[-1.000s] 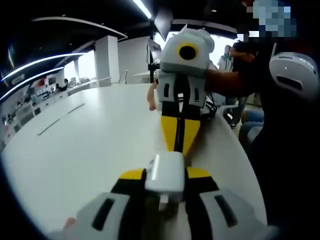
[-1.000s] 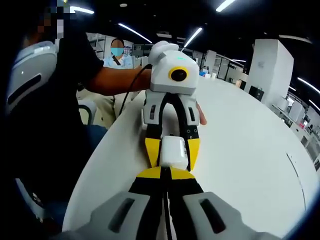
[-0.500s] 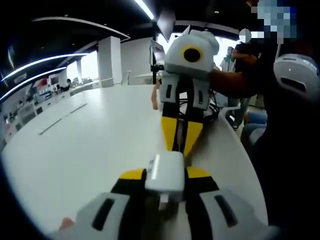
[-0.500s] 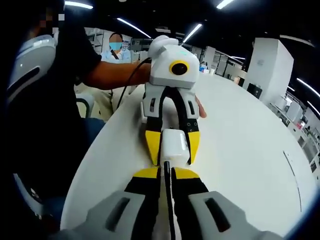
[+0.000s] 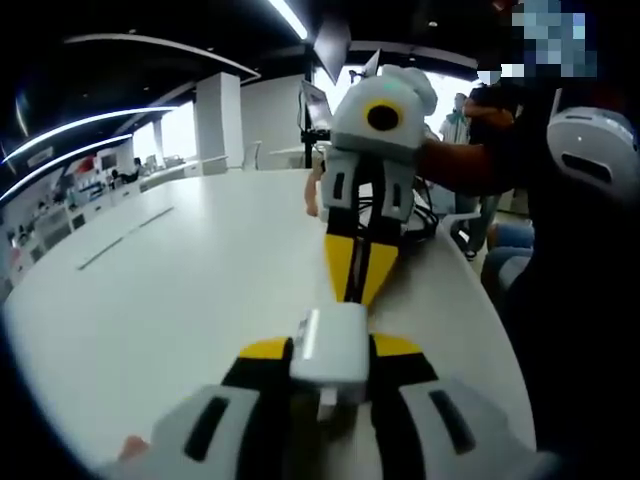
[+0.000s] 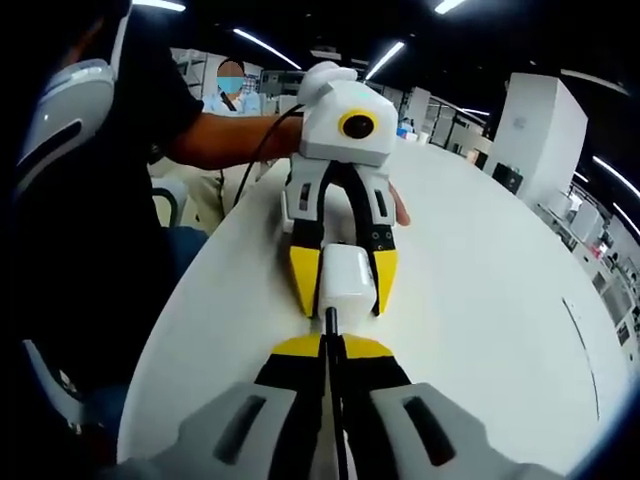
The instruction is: Plug the desk Type‑C cable into the charger adapter.
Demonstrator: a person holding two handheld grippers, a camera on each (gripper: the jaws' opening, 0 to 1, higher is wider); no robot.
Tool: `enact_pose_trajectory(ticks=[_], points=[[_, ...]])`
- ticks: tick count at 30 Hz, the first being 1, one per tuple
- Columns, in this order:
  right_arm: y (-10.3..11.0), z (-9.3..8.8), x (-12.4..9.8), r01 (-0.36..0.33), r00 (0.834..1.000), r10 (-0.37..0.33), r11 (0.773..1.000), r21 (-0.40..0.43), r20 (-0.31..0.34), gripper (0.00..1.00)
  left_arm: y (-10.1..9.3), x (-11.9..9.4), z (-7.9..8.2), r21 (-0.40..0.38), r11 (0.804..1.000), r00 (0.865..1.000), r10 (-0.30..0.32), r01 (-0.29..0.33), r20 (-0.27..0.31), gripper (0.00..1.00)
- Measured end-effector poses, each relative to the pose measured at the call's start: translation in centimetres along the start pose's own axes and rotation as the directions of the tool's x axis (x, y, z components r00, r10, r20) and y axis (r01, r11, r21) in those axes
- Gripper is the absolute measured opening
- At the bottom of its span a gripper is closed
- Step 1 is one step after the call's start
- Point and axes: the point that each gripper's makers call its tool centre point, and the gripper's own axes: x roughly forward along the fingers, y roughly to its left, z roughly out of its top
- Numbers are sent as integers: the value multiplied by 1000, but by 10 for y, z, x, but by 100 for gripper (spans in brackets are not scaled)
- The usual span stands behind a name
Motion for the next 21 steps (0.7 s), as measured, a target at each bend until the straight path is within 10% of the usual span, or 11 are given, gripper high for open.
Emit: enact_pose_trajectory(ticks=[21], points=[[1, 0, 0, 24, 999, -25, 999, -39, -32, 6, -2, -2, 1, -3, 1000, 1000, 15, -15, -6, 28]])
